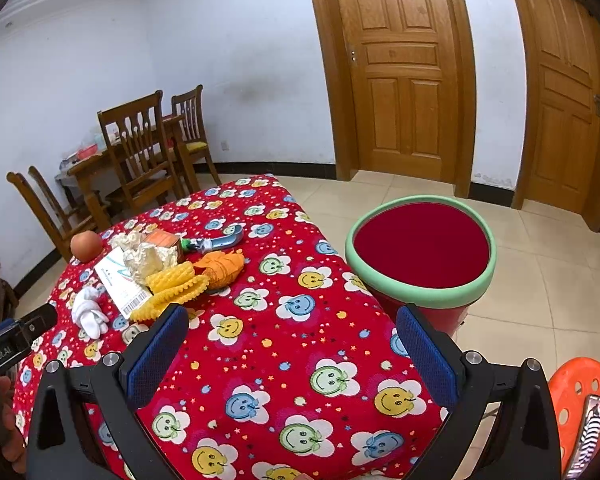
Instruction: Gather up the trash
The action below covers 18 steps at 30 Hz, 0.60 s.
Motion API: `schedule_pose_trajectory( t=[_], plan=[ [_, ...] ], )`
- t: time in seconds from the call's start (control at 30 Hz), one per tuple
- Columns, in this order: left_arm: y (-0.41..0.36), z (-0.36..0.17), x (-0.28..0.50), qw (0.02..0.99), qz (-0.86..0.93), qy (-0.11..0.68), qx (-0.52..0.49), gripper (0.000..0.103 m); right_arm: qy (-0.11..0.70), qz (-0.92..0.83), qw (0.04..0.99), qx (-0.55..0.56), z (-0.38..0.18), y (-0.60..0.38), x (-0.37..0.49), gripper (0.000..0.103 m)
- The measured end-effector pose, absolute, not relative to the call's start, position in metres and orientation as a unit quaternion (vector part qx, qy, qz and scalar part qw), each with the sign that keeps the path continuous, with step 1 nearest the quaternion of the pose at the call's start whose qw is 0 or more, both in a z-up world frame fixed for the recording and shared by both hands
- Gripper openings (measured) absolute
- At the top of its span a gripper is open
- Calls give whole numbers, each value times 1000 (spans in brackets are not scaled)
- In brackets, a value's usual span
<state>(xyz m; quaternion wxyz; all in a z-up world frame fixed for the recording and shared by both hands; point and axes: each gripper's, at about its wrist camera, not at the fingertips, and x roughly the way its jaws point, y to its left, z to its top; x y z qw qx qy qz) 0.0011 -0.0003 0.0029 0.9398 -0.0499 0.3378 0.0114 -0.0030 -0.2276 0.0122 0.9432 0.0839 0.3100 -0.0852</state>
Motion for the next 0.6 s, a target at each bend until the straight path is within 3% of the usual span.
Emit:
schedule_pose_trajectory(
  t=[0.6],
  plan=[
    [1,3,1,940,10,338,-50,101,312,-85,943,84,11,-227,-2,103]
  ],
)
